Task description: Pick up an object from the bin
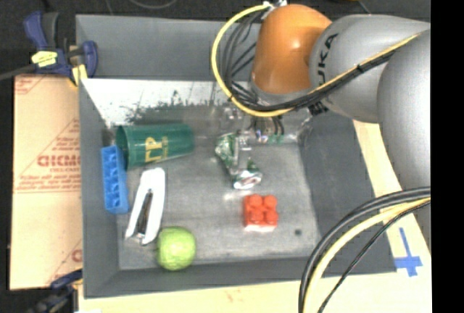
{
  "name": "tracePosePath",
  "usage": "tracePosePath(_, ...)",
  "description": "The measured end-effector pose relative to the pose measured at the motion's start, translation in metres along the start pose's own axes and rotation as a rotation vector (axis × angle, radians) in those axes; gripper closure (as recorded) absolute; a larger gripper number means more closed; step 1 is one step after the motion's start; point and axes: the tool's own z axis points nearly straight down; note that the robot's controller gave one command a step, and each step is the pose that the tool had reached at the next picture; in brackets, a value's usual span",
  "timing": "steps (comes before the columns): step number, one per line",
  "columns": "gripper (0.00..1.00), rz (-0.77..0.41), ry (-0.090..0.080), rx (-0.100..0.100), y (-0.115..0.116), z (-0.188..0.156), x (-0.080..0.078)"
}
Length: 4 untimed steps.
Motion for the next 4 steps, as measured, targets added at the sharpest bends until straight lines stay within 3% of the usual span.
tracePosePath(1,0.0,0.0,-0.008,0.0,0.0,-0.006,-0.001)
tracePosePath(2,0.0,0.103,-0.011,-0.001,-0.057,0.058,0.003)
tracePosePath(3,0.0,0.127,0.005,-0.002,-0.082,0.087,0.001)
tracePosePath(4,0.0,0.368,0.006,-0.003,-0.086,0.077,0.002)
